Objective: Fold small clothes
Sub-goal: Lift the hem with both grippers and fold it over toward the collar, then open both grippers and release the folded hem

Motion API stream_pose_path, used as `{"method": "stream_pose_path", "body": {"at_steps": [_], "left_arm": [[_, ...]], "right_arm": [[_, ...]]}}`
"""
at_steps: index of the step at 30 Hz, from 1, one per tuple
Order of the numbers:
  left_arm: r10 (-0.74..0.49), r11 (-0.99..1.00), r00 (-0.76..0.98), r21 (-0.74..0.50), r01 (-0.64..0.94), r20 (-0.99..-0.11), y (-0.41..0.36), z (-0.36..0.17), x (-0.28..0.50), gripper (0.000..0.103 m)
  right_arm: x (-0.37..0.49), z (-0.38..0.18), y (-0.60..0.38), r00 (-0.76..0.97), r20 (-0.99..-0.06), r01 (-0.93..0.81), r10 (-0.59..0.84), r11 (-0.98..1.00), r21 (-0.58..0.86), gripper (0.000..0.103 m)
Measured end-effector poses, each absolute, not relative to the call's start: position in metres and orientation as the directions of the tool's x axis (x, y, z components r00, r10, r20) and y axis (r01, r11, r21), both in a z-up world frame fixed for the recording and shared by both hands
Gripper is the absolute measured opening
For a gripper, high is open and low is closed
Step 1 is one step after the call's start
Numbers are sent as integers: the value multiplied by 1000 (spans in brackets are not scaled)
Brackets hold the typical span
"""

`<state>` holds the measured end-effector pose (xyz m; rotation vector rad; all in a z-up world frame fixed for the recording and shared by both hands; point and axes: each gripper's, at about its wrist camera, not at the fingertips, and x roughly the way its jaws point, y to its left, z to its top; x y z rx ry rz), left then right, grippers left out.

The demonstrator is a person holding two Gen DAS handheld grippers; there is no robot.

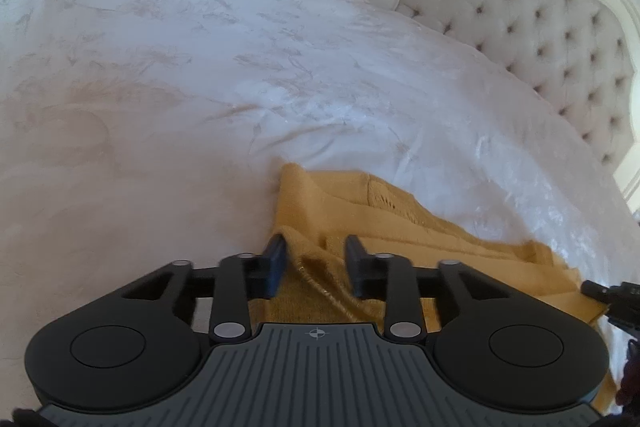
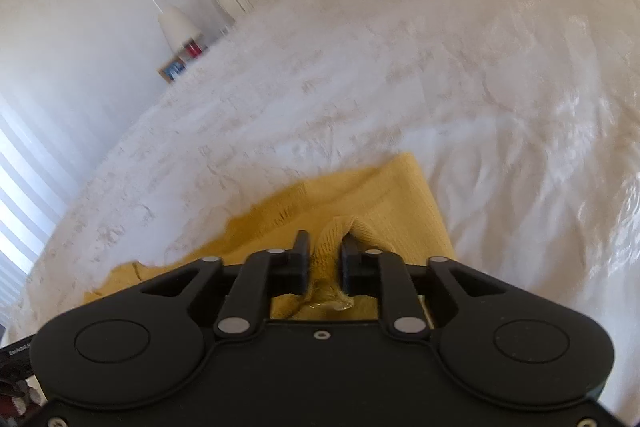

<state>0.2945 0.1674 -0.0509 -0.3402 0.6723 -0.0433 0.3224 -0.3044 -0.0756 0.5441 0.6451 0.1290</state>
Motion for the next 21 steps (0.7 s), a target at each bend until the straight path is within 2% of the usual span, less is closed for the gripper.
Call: {"method": "stream_pose_path", "body": {"at_steps": [1, 2, 4, 8, 13, 17, 21], "left_arm": [[-121, 952, 795, -298, -77, -594, 167, -46, 290, 59], [-105, 959, 810, -274, -70, -576, 167, -42, 285, 66], [-96, 973, 835, -227, -35, -542, 163, -32, 273, 68], [-111, 991, 842, -125, 53, -528, 147, -20, 245, 68], [-198, 977, 809, -44, 208, -553, 116, -26, 213, 68], [-257, 949, 753, -12, 315, -606, 95, -41, 210, 68], [-251, 945, 717, -3, 328, -651, 88, -56, 233, 68]], "right_arm": [[318, -72, -306, 812, -515, 42, 275, 853, 521, 47], [312, -67, -307, 828, -492, 30, 269, 855, 518, 53], [300, -59, -308, 854, -464, 21, 235, 875, 483, 68], [277, -49, -302, 851, -473, -30, 227, 921, 388, 67], [250, -54, -274, 794, -546, -153, 269, 956, 249, 57], [247, -67, -250, 754, -604, -208, 257, 966, 151, 55], [262, -73, -239, 731, -639, -209, 240, 970, 124, 55]]}}
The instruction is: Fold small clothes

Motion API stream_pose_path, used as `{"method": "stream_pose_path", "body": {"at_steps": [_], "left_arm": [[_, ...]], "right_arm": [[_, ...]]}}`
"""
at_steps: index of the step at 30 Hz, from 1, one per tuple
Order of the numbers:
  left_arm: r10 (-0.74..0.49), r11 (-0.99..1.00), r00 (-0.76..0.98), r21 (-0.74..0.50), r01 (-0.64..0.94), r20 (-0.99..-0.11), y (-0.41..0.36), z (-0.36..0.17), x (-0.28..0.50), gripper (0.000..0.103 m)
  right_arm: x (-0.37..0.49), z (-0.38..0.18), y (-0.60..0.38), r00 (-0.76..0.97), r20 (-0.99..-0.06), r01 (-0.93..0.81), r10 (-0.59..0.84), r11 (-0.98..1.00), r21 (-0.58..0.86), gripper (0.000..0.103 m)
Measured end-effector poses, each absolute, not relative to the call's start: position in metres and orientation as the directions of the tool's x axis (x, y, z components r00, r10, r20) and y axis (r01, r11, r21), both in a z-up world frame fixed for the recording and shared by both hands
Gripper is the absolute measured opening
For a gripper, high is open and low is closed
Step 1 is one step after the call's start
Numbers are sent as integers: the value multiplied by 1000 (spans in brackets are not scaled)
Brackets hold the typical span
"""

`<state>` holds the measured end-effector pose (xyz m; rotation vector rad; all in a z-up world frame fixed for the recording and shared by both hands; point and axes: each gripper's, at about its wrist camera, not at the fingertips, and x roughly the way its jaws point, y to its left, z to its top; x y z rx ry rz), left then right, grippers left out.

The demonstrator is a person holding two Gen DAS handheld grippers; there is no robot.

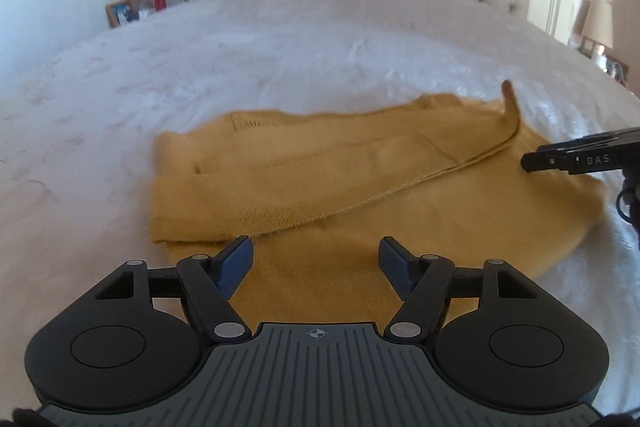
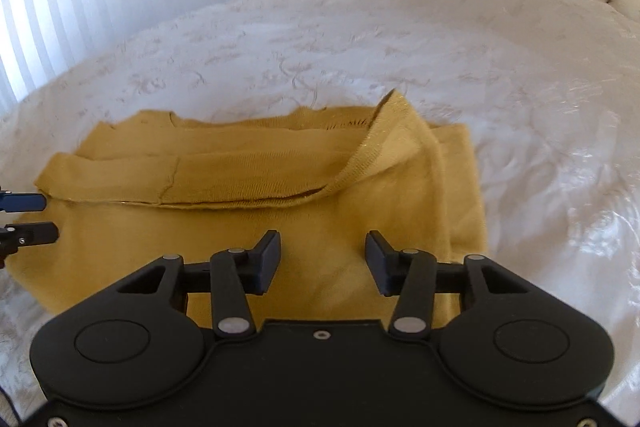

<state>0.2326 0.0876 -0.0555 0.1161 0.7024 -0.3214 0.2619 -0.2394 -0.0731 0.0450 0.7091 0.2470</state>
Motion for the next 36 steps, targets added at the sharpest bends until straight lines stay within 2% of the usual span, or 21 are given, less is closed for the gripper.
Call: {"method": "stream_pose_path", "body": {"at_steps": [8, 15, 19, 25, 26, 29, 32, 33, 35, 36], "left_arm": [[-174, 963, 731, 41, 266, -660, 88, -57, 308, 68], [-124, 987, 733, -6, 162, -669, 104, -49, 354, 68], [-169, 986, 755, -106, 132, -633, 130, -29, 337, 68], [-214, 977, 703, -153, 149, -678, 151, -36, 292, 68], [-219, 976, 695, -157, 153, -685, 154, -41, 283, 68], [-210, 978, 686, -149, 147, -697, 156, -50, 260, 68], [-208, 978, 686, -148, 146, -698, 155, -53, 249, 68], [-211, 977, 687, -149, 150, -695, 154, -53, 247, 68], [-211, 977, 696, -135, 163, -686, 152, -50, 244, 68], [-212, 977, 701, -123, 176, -680, 149, -47, 243, 68]], "right_arm": [[335, -70, -242, 703, -688, -115, 177, 984, 136, 55], [363, -71, -279, 723, -672, 6, 157, 972, 234, 54], [342, -65, -304, 760, -617, 0, 201, 951, 310, 54], [311, -75, -323, 750, -608, -52, 259, 941, 336, 54], [308, -78, -323, 743, -613, -57, 267, 939, 339, 52], [307, -83, -321, 729, -622, -67, 286, 934, 350, 39], [305, -83, -316, 728, -617, -85, 300, 932, 352, 22], [304, -82, -313, 724, -617, -100, 309, 932, 349, 9], [304, -77, -309, 721, -626, -109, 296, 941, 319, 9], [304, -71, -308, 735, -632, -83, 245, 958, 275, 8]]}}
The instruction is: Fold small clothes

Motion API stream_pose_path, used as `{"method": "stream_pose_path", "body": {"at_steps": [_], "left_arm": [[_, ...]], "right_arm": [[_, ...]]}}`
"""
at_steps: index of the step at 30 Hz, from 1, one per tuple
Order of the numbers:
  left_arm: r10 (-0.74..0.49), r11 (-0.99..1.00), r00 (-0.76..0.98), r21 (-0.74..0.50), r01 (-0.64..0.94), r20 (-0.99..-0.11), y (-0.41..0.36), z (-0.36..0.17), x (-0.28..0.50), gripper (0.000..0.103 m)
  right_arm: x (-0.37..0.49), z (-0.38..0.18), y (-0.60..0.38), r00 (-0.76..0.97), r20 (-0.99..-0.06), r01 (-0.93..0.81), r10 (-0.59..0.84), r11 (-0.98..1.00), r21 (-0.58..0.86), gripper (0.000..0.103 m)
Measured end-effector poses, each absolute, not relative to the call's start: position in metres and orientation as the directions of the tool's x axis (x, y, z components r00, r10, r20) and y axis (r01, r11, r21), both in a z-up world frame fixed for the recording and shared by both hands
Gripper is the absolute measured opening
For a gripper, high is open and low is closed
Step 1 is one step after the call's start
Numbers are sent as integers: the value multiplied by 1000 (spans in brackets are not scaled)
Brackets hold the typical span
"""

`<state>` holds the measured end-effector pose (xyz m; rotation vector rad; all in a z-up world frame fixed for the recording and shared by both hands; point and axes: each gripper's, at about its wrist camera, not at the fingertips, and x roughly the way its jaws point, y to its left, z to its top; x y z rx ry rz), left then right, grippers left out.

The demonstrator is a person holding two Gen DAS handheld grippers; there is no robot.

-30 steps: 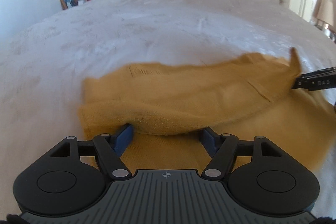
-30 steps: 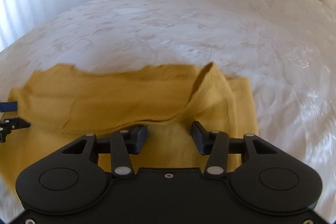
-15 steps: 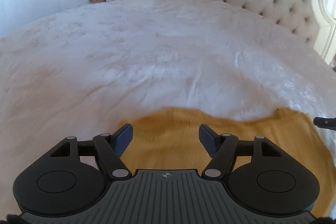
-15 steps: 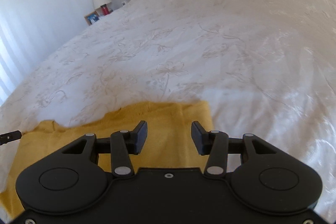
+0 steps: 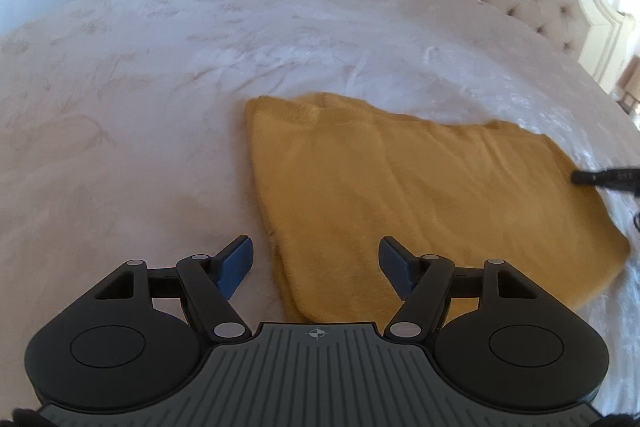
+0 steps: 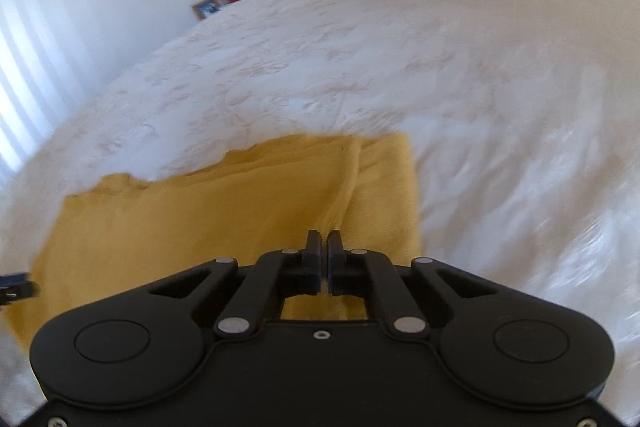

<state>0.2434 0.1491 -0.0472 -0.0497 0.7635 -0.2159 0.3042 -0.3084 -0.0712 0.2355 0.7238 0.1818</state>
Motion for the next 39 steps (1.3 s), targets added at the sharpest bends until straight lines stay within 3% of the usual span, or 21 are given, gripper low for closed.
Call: {"method": "stream_pose_path", "body": {"at_steps": [4, 11, 14, 16, 19, 25, 33, 35, 37, 39], "left_arm": [[-221, 972, 698, -99, 212, -681, 141, -45, 237, 68], [-226, 970, 677, -99, 222, -701, 139, -52, 219, 68], [-242, 964, 664, -96, 248, -707, 137, -53, 211, 68], [-242, 964, 657, -101, 245, -714, 138, -56, 210, 68], [-253, 964, 646, -134, 228, -720, 141, -59, 209, 68], [-252, 964, 625, -137, 226, -739, 138, -66, 210, 69], [-227, 972, 626, -130, 197, -746, 133, -68, 211, 71], [-213, 974, 625, -114, 195, -751, 131, -67, 211, 72], [-200, 977, 624, -107, 185, -755, 129, -67, 211, 72], [-188, 980, 622, -99, 175, -760, 126, -67, 212, 73]], "right_arm": [[311, -70, -328, 748, -632, 9, 204, 949, 316, 8], [304, -75, -325, 754, -645, 37, 123, 973, 229, 7], [303, -75, -330, 747, -643, 21, 169, 961, 277, 8], [293, -72, -331, 756, -612, -19, 233, 942, 335, 19], [271, -70, -336, 751, -577, -62, 322, 904, 423, 19], [235, -84, -331, 691, -635, -98, 346, 915, 391, 19], [213, -96, -330, 714, -601, -110, 358, 906, 409, 19], [204, -99, -332, 735, -582, -100, 348, 904, 415, 32], [197, -102, -336, 757, -550, -101, 354, 894, 436, 60], [193, -107, -338, 766, -527, -108, 368, 882, 458, 62]]}}
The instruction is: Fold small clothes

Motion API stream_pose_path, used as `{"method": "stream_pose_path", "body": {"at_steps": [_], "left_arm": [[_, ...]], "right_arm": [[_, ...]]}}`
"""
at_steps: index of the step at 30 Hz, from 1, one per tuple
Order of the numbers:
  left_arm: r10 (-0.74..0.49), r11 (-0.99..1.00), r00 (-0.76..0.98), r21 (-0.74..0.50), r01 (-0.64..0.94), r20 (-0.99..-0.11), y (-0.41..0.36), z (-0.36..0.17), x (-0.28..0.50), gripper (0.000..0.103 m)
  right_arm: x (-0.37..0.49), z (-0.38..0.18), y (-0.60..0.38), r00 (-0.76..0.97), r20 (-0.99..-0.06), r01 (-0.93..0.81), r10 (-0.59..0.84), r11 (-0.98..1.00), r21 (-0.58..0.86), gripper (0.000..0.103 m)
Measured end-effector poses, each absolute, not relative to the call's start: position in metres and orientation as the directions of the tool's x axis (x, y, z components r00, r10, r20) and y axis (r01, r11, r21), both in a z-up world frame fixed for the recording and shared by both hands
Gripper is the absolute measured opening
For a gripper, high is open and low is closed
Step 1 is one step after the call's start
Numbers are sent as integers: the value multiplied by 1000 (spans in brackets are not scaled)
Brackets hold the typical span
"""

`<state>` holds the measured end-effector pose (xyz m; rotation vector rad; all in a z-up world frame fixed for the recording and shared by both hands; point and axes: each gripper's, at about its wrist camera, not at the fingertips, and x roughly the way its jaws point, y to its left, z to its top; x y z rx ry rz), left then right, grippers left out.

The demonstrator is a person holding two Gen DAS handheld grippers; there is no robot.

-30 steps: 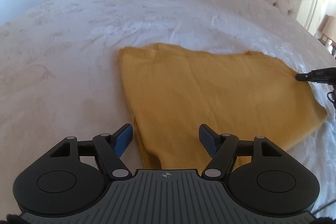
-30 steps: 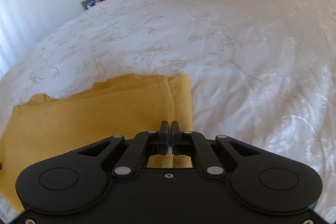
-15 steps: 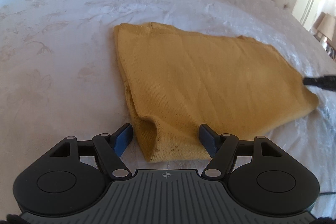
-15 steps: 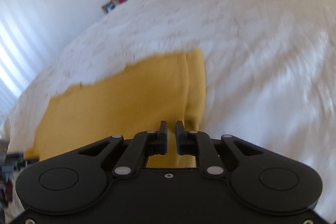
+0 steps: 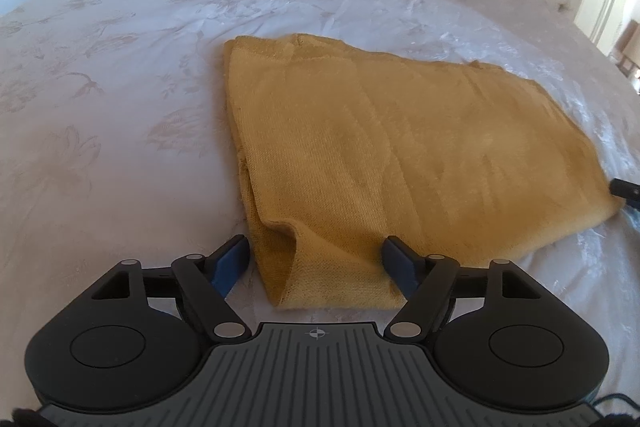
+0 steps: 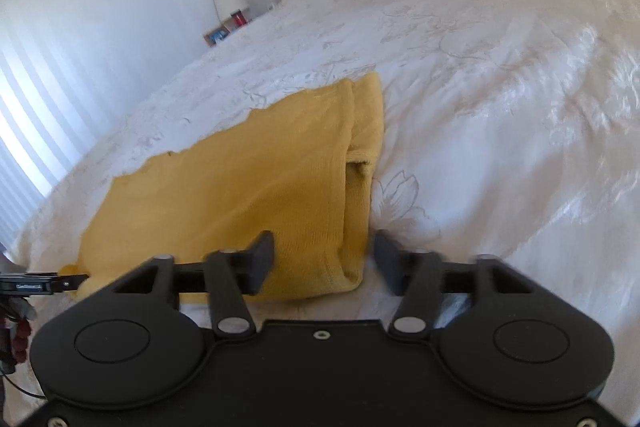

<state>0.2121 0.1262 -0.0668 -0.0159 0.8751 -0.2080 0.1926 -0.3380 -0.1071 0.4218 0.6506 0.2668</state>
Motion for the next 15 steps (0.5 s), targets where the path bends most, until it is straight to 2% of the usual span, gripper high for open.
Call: {"method": "stream_pose_path", "body": {"at_steps": [2, 5, 8, 9, 10, 15], "left_arm": [[-173, 982, 620, -89, 164, -765, 123, -67, 214, 75], [-150, 986, 623, -73, 147, -767, 119, -68, 214, 77], [-131, 990, 630, -71, 119, -765, 116, -68, 214, 79], [-124, 991, 632, -68, 113, -765, 115, -69, 214, 80], [-118, 992, 633, -63, 108, -765, 115, -69, 214, 80], [-46, 997, 660, 8, 79, -750, 104, -56, 213, 80]], "right_arm": [[190, -111, -339, 770, -515, -114, 377, 875, 470, 61], [197, -105, -338, 759, -533, -106, 373, 879, 465, 49], [201, -102, -330, 746, -549, -124, 377, 888, 442, 35], [203, -102, -326, 741, -566, -121, 361, 901, 416, 23], [203, -103, -324, 740, -574, -122, 350, 910, 397, 18], [196, -90, -325, 761, -579, -116, 292, 940, 321, 10]]}}
